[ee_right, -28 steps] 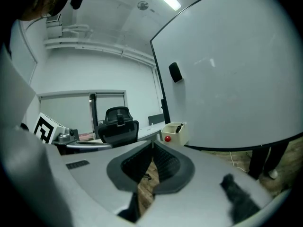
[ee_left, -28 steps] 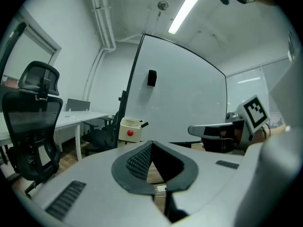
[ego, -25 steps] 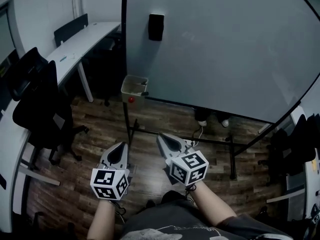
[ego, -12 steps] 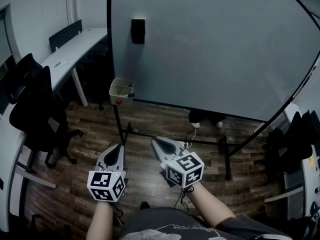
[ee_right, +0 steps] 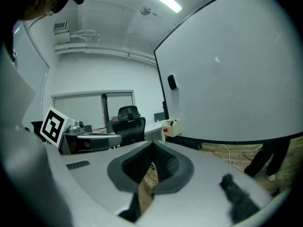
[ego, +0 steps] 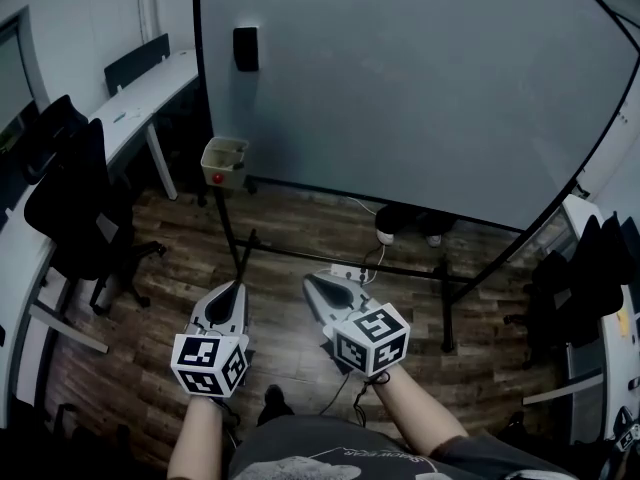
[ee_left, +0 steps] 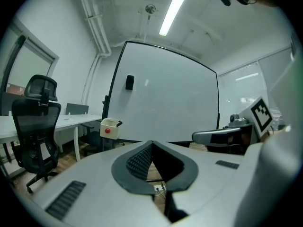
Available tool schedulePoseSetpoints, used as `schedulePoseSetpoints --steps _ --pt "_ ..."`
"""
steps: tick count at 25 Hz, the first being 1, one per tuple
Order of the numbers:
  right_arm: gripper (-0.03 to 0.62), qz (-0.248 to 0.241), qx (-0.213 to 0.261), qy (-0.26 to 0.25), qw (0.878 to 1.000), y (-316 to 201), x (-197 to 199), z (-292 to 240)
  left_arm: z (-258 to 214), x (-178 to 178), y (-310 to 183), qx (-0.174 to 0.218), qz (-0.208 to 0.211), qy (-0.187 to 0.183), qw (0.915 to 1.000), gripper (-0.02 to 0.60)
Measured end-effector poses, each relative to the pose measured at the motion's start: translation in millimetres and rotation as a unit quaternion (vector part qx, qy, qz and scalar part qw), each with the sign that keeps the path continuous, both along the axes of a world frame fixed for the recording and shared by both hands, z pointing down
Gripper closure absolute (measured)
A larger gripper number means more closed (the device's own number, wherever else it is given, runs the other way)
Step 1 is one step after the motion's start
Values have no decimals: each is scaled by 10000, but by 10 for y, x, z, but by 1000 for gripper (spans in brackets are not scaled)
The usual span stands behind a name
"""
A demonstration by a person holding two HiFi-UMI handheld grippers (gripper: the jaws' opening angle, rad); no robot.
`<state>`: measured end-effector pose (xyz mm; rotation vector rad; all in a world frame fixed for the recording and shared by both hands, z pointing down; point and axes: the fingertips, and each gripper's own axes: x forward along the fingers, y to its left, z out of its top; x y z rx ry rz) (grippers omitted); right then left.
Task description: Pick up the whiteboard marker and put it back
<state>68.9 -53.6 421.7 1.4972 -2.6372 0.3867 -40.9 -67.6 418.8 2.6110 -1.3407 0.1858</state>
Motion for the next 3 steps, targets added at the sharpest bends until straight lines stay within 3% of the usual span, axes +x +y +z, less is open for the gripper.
schedulePoseSetpoints --steps 3 --pt "572 -115 16 156 9998 275 132 40 7 171 259 30 4 1 10000 568"
